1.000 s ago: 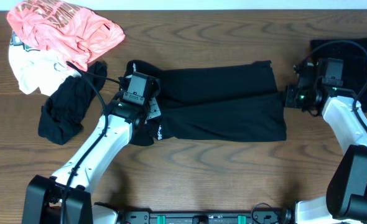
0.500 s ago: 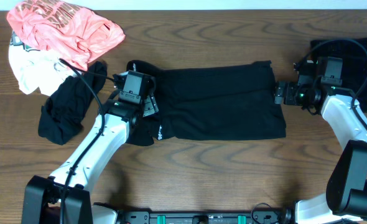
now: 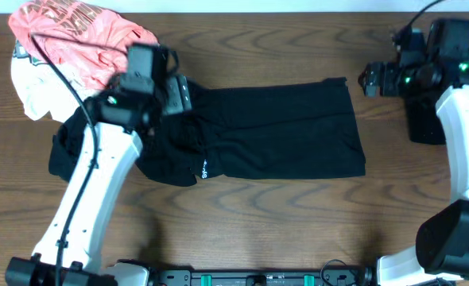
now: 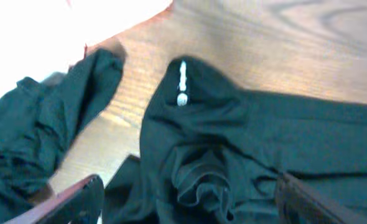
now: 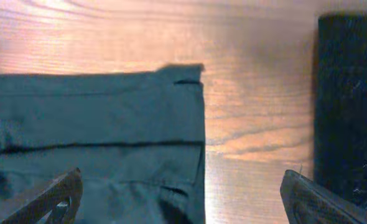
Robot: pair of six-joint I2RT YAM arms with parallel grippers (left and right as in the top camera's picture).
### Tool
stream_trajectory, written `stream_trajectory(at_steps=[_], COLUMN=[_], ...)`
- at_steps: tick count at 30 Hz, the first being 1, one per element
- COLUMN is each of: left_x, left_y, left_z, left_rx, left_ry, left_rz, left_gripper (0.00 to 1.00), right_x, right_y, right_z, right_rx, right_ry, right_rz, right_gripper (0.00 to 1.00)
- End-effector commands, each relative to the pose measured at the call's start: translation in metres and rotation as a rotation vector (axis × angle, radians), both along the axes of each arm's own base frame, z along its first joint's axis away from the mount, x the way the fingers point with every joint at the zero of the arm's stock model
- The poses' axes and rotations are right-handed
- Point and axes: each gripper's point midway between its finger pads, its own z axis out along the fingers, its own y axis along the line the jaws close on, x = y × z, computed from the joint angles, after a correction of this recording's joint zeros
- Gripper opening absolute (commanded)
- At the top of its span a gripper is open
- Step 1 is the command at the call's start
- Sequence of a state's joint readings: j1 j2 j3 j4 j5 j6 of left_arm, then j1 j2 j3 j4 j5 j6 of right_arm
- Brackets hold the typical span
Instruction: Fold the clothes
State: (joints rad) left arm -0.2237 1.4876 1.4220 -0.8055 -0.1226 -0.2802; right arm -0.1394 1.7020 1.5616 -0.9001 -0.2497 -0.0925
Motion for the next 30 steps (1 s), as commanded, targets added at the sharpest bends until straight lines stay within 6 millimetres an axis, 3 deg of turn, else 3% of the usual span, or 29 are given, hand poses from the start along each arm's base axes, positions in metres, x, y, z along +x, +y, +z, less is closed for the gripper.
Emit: stream_trajectory(at_steps=[1, 6, 12, 18, 30], left_x=[0.016, 0.046, 0.084, 0.111, 0.131], left_y=[-0.002, 0.002, 0.004, 0.004, 0.003], left_z=[0.003, -0.008, -0.044, -0.08, -0.162], left_rx=[0.015, 0.025, 0.026, 0.029, 0.051], left_ry=[0.036, 0.041, 0.036, 0.04, 0.125], left_rz=[-0.055, -0.046, -0.029, -0.025, -0.033], left_gripper=[0.88, 0.88, 0.88, 0.88, 0.88], right_x=[0.012, 0.03, 0.056, 0.064, 0.072], right_y=[0.008, 0.023, 0.031, 0.025, 0.03], right_z=[-0.001, -0.028, -0.066, -0.096, -0.107], right_rx=[-0.033, -0.041, -0.038, -0.058, -0.061], right_ry=[0.022, 0.084, 0.107, 0.142, 0.136], right_rz=[0.074, 0.142, 0.161, 0.148, 0.16], right_gripper=[0.99, 0.99, 0.99, 0.99, 0.99])
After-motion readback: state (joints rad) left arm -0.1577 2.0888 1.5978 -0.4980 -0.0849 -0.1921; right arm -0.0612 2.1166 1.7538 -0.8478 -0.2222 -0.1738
